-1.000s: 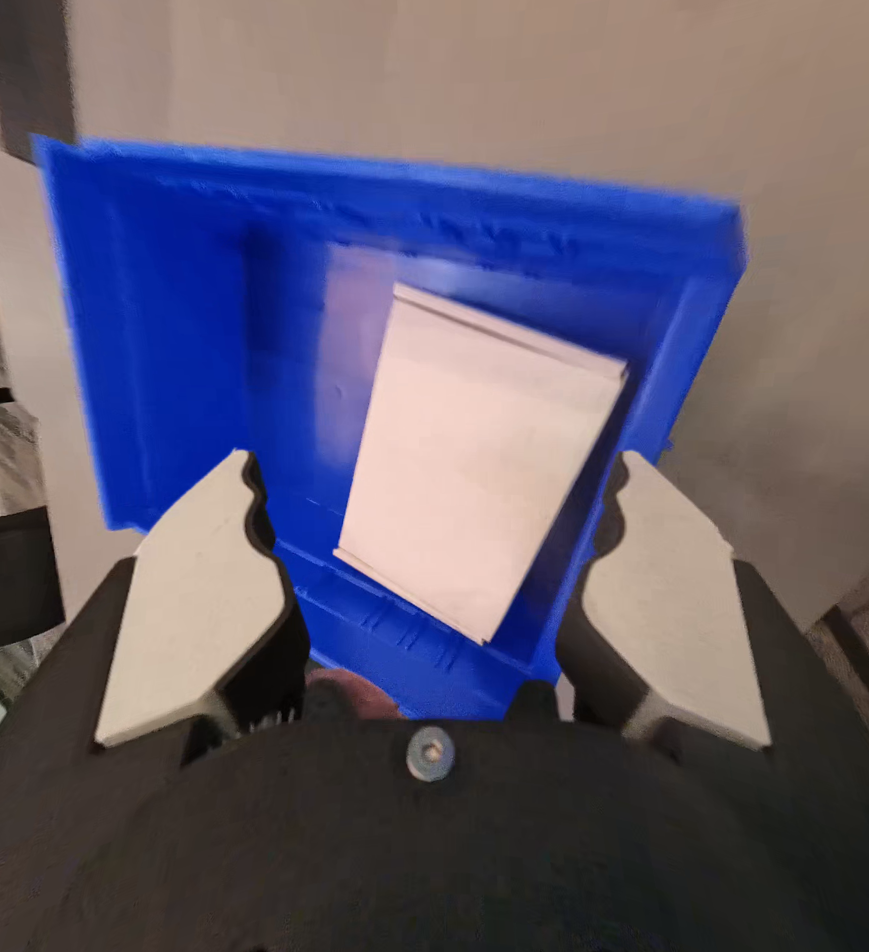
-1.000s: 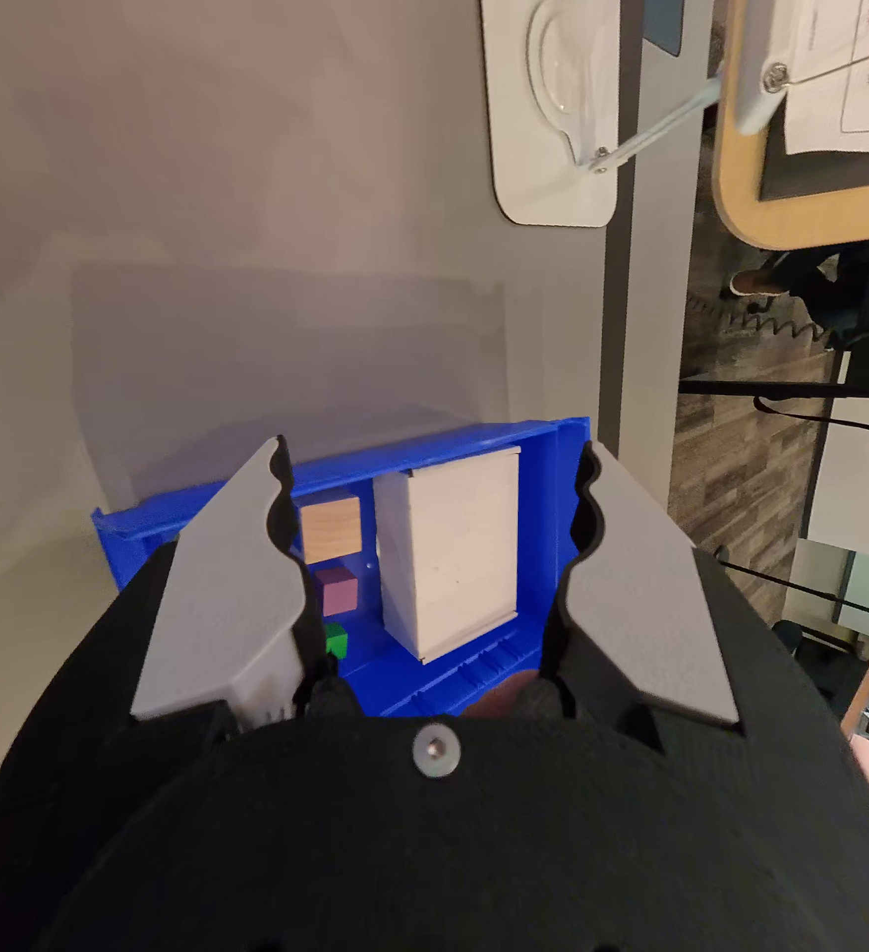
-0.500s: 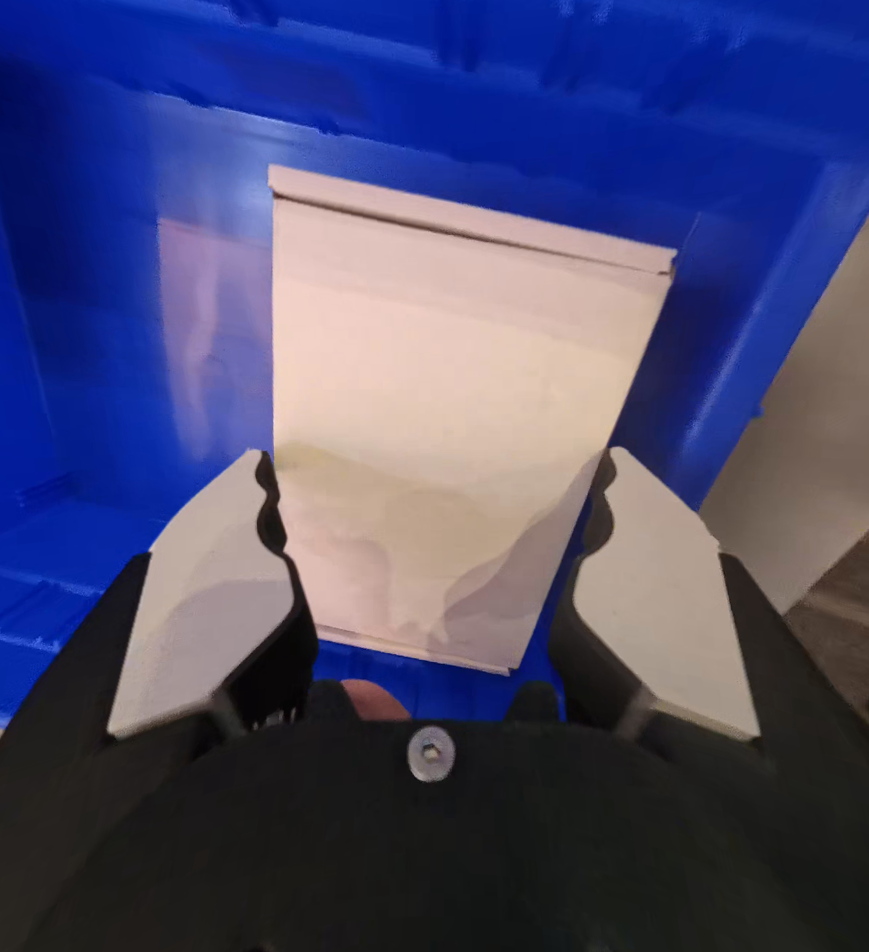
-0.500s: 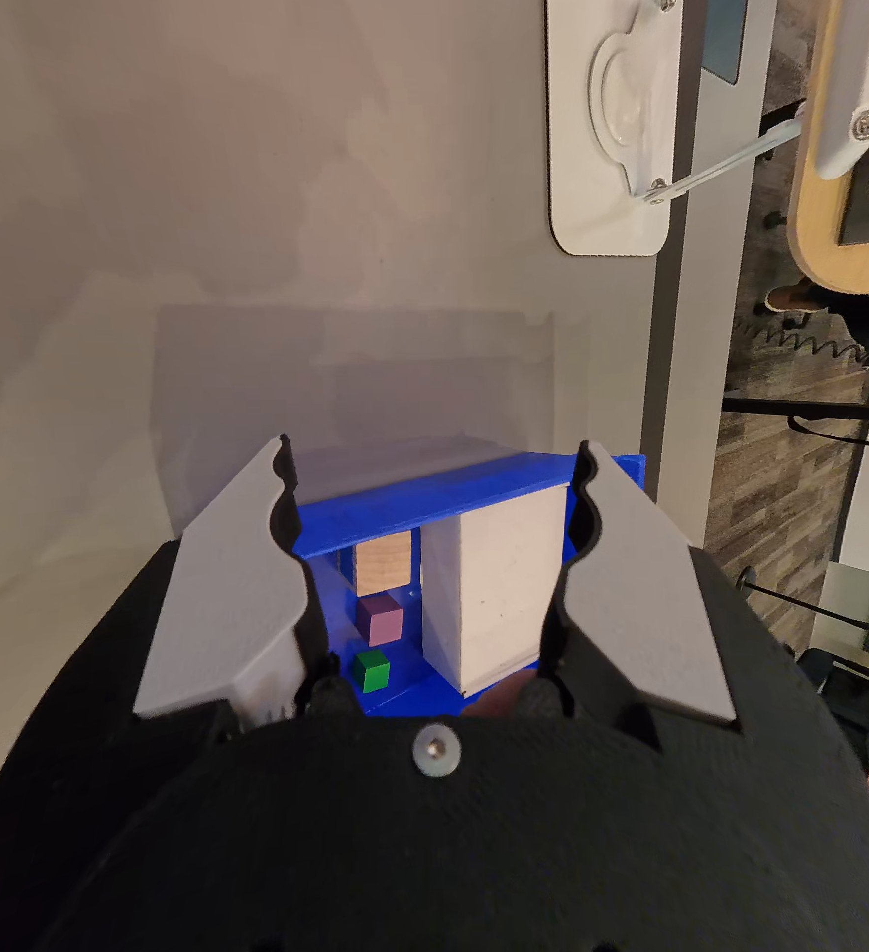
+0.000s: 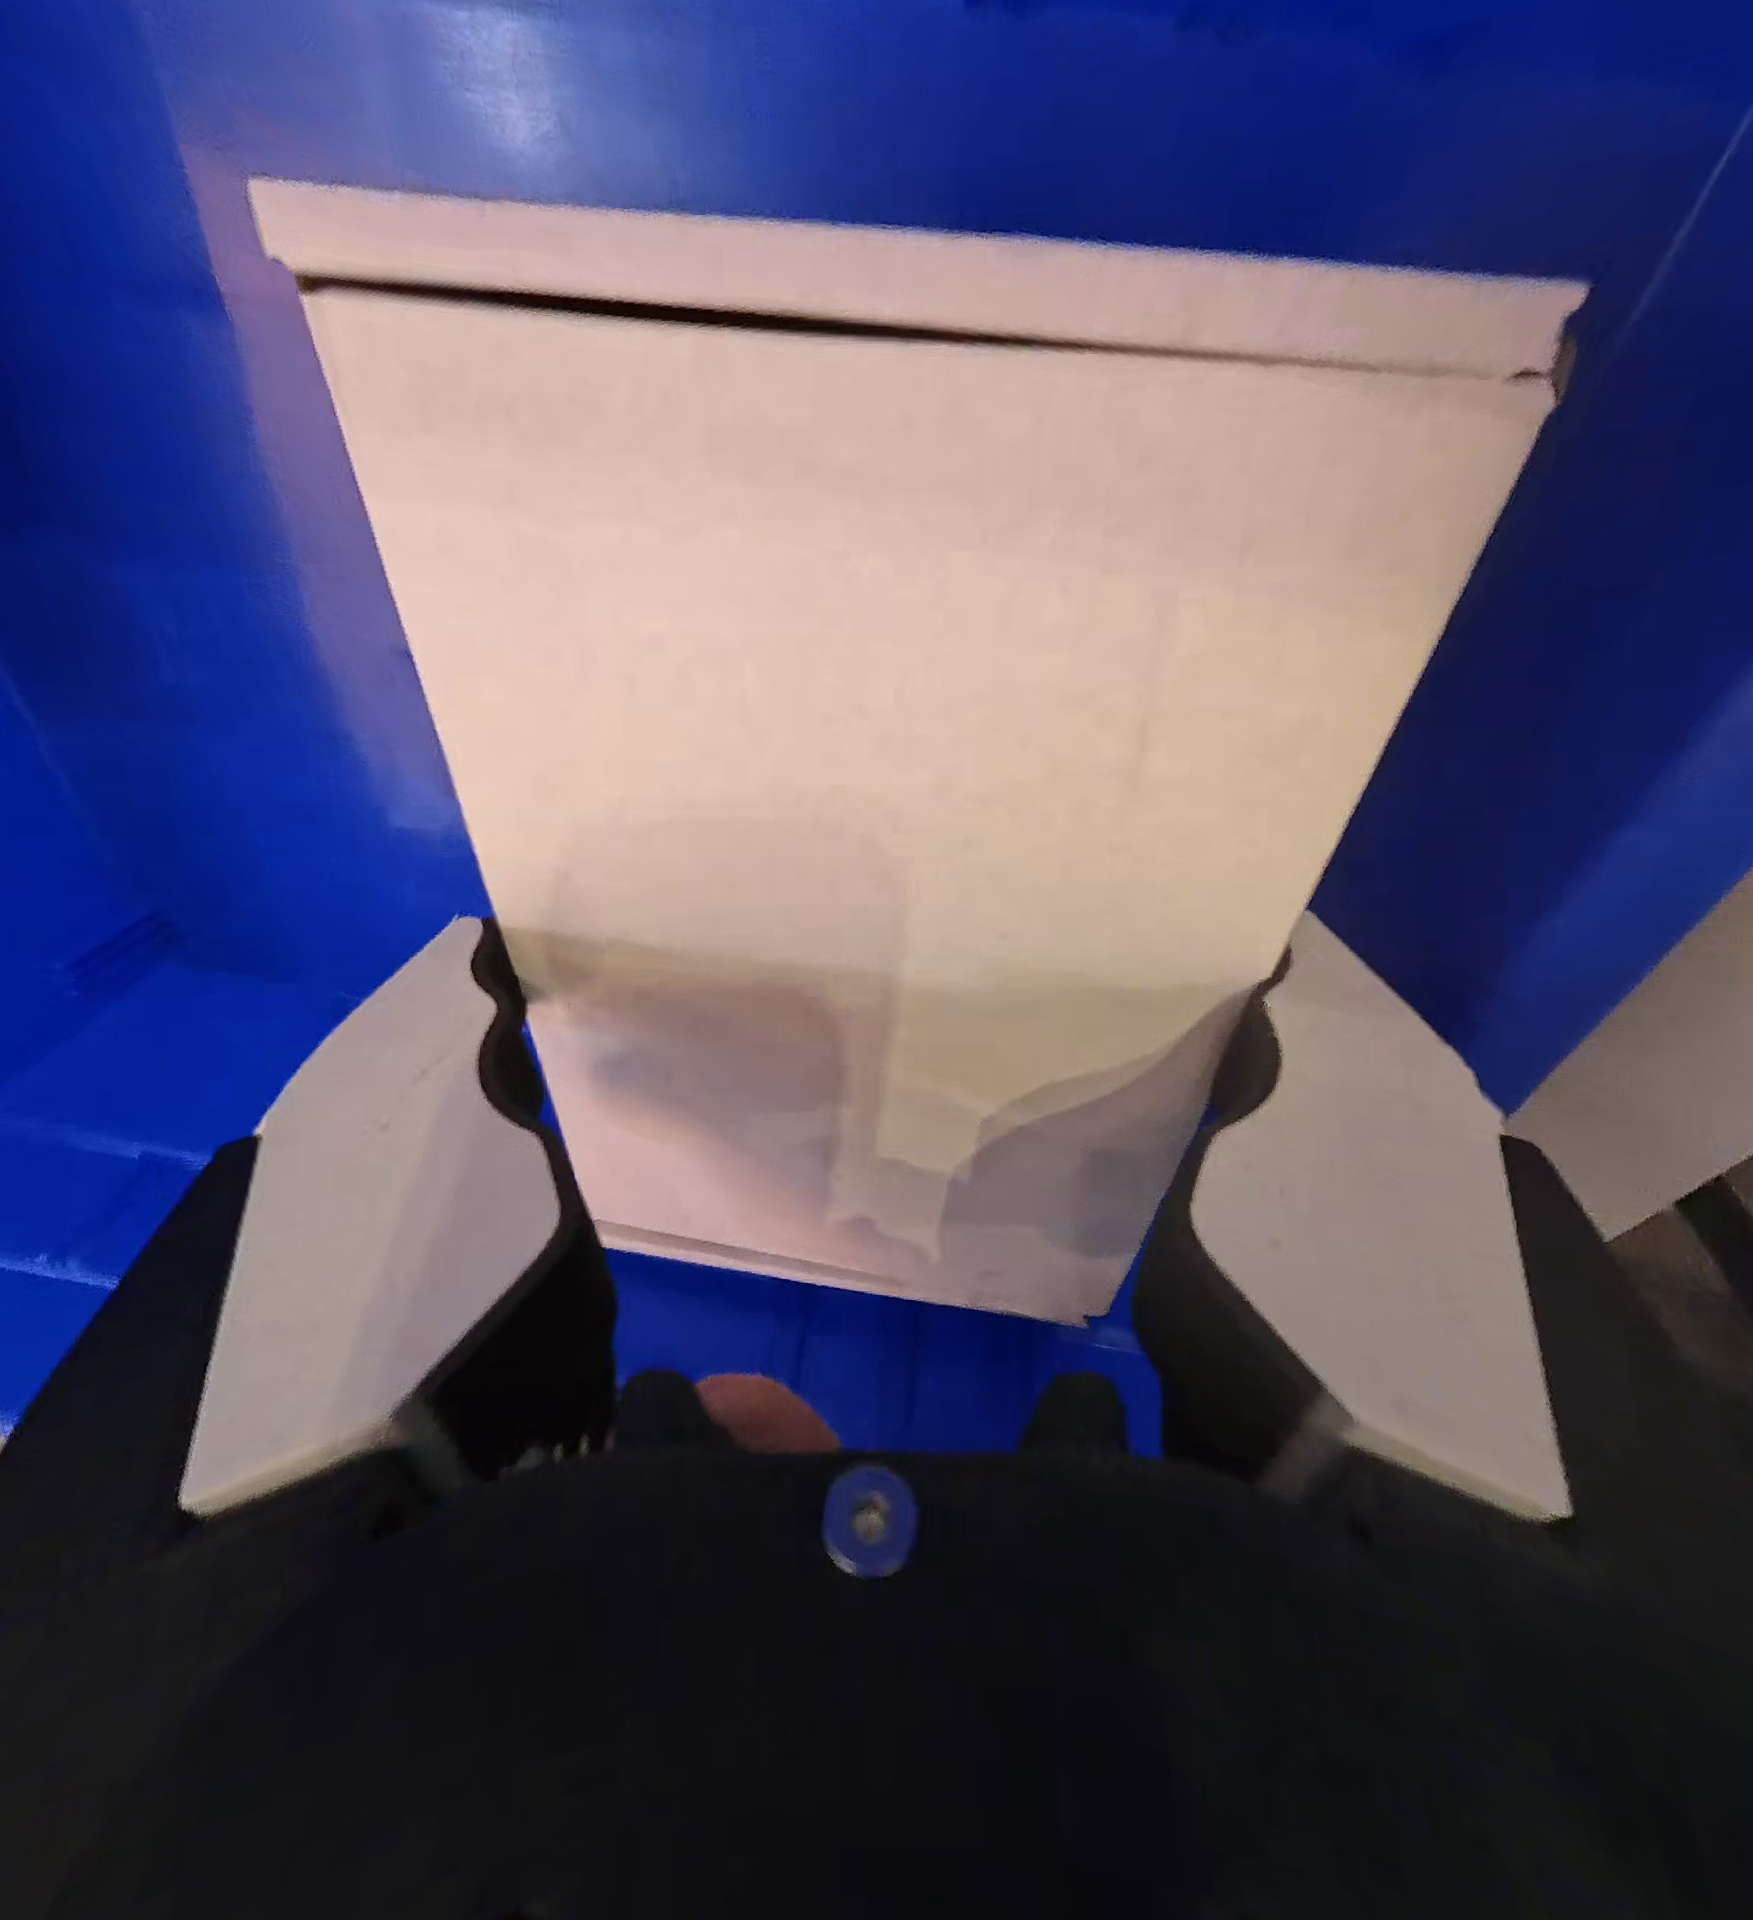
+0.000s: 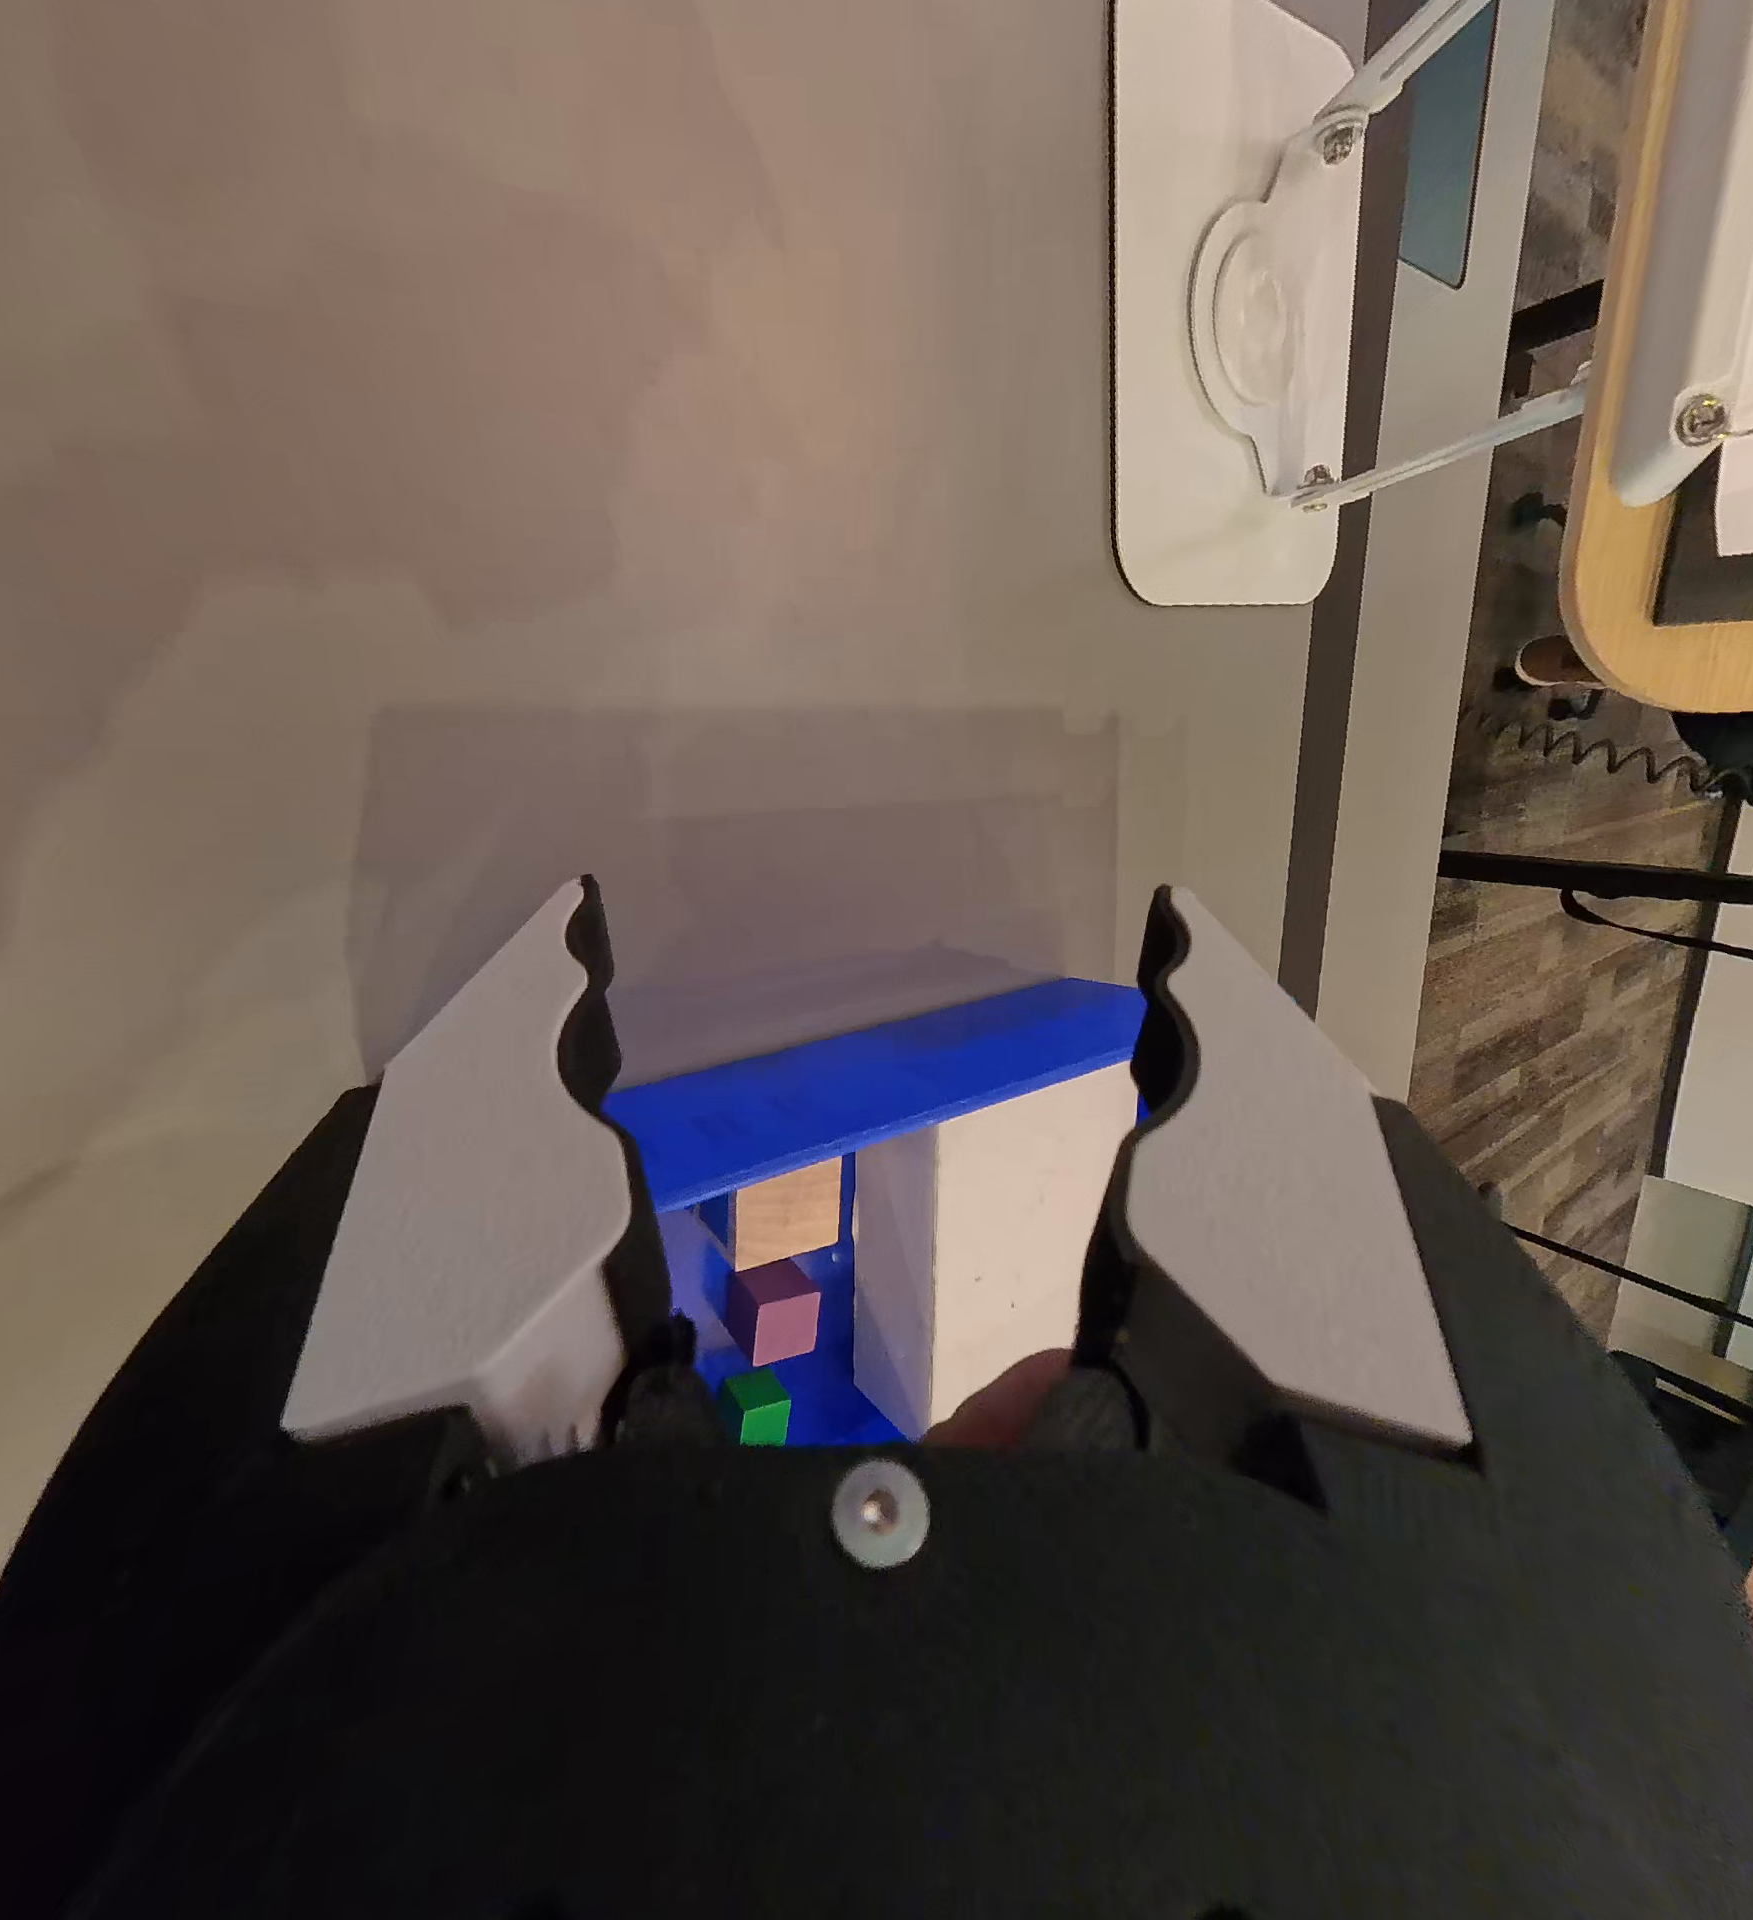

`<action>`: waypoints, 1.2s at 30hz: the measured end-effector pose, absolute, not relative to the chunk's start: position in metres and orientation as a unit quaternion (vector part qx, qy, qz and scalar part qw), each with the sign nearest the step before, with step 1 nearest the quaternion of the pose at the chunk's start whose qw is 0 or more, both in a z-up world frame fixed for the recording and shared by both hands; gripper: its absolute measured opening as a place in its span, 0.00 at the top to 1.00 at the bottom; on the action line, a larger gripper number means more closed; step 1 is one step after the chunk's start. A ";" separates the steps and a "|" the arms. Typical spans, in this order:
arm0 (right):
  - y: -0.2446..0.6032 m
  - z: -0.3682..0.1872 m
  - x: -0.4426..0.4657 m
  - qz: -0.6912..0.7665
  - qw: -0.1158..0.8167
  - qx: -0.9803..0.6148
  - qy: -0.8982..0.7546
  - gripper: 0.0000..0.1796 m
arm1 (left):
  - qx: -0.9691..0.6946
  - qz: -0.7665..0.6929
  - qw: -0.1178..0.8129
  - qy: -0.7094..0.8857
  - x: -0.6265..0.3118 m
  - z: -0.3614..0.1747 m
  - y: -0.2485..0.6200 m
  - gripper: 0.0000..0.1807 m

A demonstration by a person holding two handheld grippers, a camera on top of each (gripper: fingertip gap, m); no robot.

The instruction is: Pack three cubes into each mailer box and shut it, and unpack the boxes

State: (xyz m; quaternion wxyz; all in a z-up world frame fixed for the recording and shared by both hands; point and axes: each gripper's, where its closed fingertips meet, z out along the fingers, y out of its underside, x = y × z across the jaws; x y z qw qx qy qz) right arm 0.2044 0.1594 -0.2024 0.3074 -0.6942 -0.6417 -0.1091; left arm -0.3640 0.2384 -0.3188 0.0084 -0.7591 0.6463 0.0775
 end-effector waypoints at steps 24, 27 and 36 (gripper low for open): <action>0.134 -0.138 0.045 -0.143 0.533 -0.509 -0.661 0.44 | -0.619 -0.043 0.050 0.782 -0.113 -0.176 0.212 0.30; 0.130 -0.149 0.029 -0.141 0.547 -0.484 -0.668 0.44 | -0.593 -0.073 0.017 0.802 -0.066 -0.201 0.200 0.30; 0.142 -0.237 0.050 -0.253 0.459 -0.469 -0.711 0.50 | -0.584 -0.152 -0.091 0.792 0.005 -0.273 0.167 0.32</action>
